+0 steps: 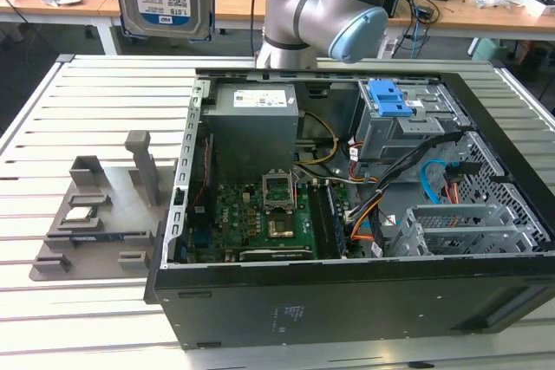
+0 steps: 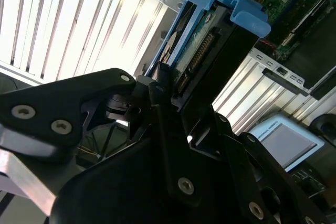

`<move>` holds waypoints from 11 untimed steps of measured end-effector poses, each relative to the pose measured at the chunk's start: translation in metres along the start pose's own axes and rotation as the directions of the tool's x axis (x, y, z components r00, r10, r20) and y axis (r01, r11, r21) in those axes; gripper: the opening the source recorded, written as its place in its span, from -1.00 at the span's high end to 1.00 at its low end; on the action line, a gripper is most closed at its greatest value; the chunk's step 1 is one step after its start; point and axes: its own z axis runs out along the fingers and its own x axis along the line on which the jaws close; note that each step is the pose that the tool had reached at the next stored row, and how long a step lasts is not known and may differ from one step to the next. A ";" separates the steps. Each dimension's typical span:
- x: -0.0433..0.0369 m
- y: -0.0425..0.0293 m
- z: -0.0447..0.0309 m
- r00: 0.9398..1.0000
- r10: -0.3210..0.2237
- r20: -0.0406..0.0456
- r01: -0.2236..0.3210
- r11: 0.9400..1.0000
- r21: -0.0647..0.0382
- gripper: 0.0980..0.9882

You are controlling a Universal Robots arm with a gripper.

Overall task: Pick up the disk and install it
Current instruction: 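Pick up the disk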

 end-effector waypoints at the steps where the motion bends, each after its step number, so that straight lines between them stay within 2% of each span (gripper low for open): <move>1: 0.0000 -0.0028 -0.0002 1.000 0.000 0.000 0.000 1.000 0.000 0.40; 3: -0.0002 -0.0120 -0.0006 1.000 0.000 0.000 0.000 1.000 0.000 0.40; 7: -0.0003 -0.0224 -0.0011 1.000 0.000 0.000 0.000 1.000 0.000 0.40; 9: -0.0004 -0.0311 -0.0014 1.000 0.000 0.000 0.000 1.000 0.000 0.40; 11: -0.0005 -0.0365 -0.0016 1.000 0.000 0.000 0.000 1.000 0.000 0.40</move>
